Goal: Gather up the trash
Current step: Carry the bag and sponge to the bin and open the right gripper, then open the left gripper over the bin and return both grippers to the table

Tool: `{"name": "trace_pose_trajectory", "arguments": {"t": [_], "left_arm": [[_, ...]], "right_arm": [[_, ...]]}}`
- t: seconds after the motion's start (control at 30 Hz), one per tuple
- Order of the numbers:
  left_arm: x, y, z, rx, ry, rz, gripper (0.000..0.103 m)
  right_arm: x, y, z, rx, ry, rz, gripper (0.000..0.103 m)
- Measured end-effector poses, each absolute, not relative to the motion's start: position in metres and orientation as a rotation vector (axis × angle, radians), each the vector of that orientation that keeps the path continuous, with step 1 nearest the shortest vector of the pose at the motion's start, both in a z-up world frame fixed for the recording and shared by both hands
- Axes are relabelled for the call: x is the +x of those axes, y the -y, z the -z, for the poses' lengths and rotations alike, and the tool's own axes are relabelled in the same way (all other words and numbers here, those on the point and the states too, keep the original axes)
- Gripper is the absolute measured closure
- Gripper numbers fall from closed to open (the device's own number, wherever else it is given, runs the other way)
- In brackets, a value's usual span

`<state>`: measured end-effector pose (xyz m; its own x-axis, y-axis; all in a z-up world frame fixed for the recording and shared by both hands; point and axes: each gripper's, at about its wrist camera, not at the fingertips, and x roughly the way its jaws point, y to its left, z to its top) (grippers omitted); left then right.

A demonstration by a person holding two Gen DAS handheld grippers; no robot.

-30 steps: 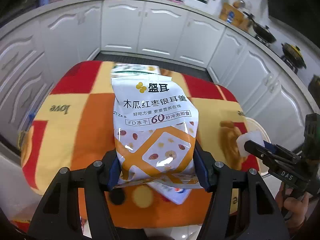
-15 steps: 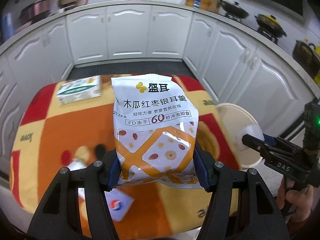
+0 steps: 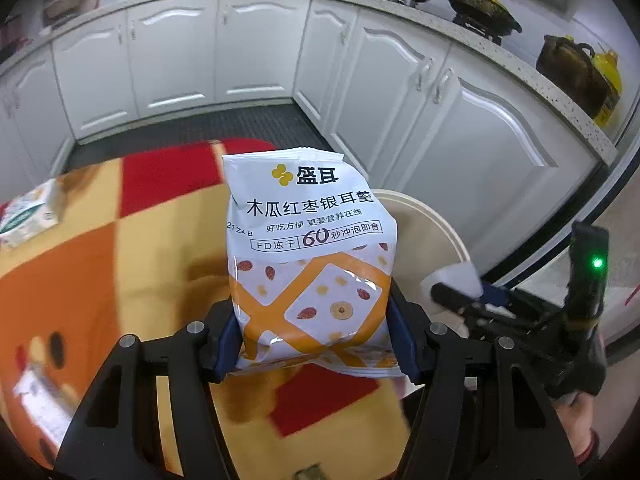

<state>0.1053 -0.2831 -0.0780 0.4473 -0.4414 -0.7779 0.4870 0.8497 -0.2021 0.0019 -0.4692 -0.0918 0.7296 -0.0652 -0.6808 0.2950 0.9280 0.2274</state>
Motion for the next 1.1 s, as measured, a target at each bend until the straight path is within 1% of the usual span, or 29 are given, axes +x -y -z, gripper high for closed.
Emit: {"name": "trace_pose_trajectory", "arguments": {"t": [0.3, 0.57, 0.6, 0.63, 0.67, 0.7, 0.73, 0.87, 1.1], "left_arm": [[0.119, 0.322, 0.103, 0.077, -0.983, 0.586, 0.042], [0.128, 0.338, 0.121, 0.085, -1.009, 0.601, 0.041], [0.128, 0.337, 0.122, 0.085, -1.011, 0.604, 0.041], [0.128, 0.337, 0.124, 0.085, -1.011, 0.608, 0.040], [0.129, 0.337, 0.125, 0.087, -1.012, 0.608, 0.038], [0.130, 0.338, 0.126, 0.088, -1.015, 0.607, 0.035], [0.132, 0.338, 0.128, 0.085, -1.023, 0.604, 0.030], [0.135, 0.336, 0.132, 0.068, -1.050, 0.600, 0.030], [0.126, 0.326, 0.126, 0.063, -1.036, 0.597, 0.030]], "right_arm": [[0.006, 0.501, 0.120, 0.381, -0.783, 0.249, 0.051], [0.010, 0.519, 0.140, 0.407, -0.818, 0.271, 0.047], [0.010, 0.521, 0.141, 0.409, -0.816, 0.270, 0.045], [0.011, 0.521, 0.141, 0.408, -0.816, 0.273, 0.041], [0.010, 0.522, 0.142, 0.405, -0.821, 0.283, 0.032], [0.009, 0.523, 0.142, 0.403, -0.823, 0.293, 0.028], [0.008, 0.523, 0.142, 0.404, -0.819, 0.300, 0.027], [0.002, 0.526, 0.148, 0.432, -0.828, 0.298, 0.027], [-0.007, 0.523, 0.147, 0.453, -0.824, 0.289, 0.027]]}}
